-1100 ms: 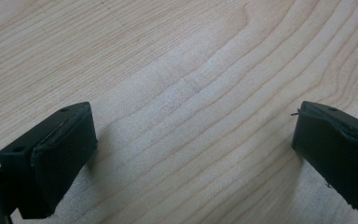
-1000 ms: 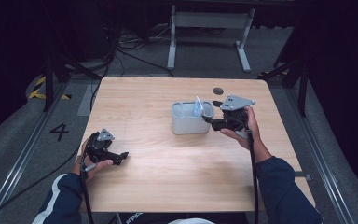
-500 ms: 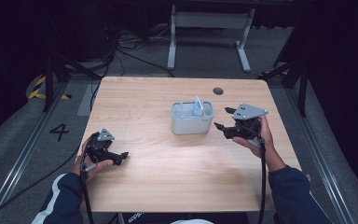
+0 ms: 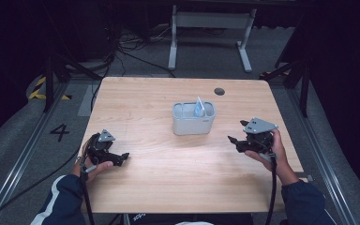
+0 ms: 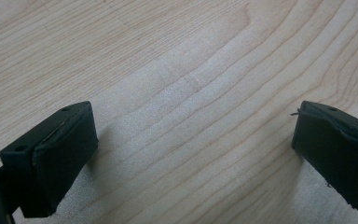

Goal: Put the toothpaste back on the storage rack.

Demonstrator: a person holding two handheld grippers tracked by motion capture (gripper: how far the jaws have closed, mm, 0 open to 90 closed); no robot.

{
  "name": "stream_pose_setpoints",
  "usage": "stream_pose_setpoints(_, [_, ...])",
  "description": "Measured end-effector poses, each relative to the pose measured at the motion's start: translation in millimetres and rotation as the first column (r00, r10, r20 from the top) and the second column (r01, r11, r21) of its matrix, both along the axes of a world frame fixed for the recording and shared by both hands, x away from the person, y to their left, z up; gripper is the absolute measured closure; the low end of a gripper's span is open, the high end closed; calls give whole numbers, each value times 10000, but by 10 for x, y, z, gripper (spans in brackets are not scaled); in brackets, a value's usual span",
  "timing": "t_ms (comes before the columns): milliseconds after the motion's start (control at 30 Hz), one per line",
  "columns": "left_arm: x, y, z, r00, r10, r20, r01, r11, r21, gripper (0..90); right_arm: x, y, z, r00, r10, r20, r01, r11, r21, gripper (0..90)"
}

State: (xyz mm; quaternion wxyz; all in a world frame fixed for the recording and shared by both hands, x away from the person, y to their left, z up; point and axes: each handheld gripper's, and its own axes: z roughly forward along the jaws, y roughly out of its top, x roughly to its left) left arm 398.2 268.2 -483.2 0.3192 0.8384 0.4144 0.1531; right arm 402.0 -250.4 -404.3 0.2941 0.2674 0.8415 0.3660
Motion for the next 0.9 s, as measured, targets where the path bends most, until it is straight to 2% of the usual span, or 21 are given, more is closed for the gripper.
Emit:
stream_pose_setpoints(133, [1,2,1,10000,-21,5,20,10000,27,5,-29,-74,-105,9991,-254,-343,247,9995,-203,250])
stream_pose_setpoints(367, [-2,-1,0,10000,30,17,-30,10000,7,5,-105,-207,-231,9969,-526,-585,491,9970,-598,248])
stream_pose_setpoints(567, [-4,1,3,10000,45,48,-45,10000,63,5,-200,-379,-317,9946,-645,-809,603,9967,-541,238])
stream_pose_setpoints(800, [1,2,4,10000,30,68,-31,9999,106,3,-276,-591,-490,9814,-1090,-1580,1004,9931,-613,239])
stream_pose_setpoints(867, [1,2,4,10000,27,69,-28,9999,106,2,-304,-642,-539,9792,-1218,-1623,1101,9907,-795,234])
stream_pose_setpoints(900, [1,2,4,10000,29,67,-30,9999,103,2,-322,-679,-558,9764,-1297,-1728,1192,9904,-698,235])
